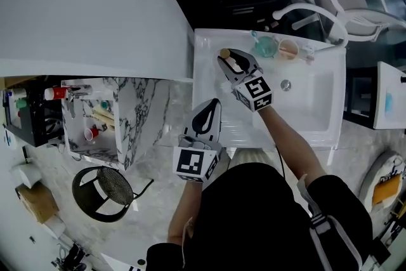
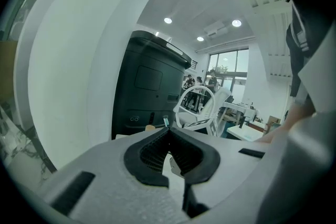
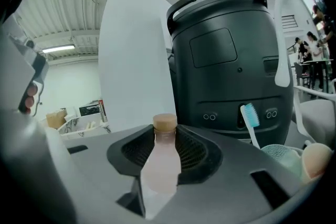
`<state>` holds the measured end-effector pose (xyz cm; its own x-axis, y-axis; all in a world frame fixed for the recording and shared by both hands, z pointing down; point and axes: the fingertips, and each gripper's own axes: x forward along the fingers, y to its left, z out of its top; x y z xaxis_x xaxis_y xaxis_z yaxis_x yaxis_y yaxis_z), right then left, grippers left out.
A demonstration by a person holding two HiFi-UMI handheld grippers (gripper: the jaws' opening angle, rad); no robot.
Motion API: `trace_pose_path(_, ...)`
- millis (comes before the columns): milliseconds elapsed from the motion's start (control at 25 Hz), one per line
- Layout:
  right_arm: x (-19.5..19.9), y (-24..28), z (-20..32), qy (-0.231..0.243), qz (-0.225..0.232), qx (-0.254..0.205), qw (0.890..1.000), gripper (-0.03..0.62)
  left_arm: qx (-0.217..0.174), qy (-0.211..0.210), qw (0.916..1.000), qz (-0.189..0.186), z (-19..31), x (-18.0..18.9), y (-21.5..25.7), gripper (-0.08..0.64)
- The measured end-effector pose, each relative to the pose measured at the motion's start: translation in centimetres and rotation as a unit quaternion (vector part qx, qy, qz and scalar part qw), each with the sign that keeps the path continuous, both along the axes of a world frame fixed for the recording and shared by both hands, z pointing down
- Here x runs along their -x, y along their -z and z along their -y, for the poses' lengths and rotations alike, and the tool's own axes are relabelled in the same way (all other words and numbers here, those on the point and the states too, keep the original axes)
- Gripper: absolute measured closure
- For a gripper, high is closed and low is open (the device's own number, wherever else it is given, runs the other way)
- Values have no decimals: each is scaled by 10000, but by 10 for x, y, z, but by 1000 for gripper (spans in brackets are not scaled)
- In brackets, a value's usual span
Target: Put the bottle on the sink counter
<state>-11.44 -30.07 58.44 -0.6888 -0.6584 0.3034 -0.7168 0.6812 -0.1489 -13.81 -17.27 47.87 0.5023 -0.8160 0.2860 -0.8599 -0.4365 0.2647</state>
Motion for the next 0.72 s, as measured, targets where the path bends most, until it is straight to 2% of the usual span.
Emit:
trace_pose_path(560, 11, -54, 46, -273, -435, -86, 9986, 465, 72, 85, 9999, 124, -2, 10, -6, 542)
trace_pose_path(720, 14, -62, 56, -332, -436, -74, 9985, 465, 97, 99, 9997, 177, -3, 13, -8, 542)
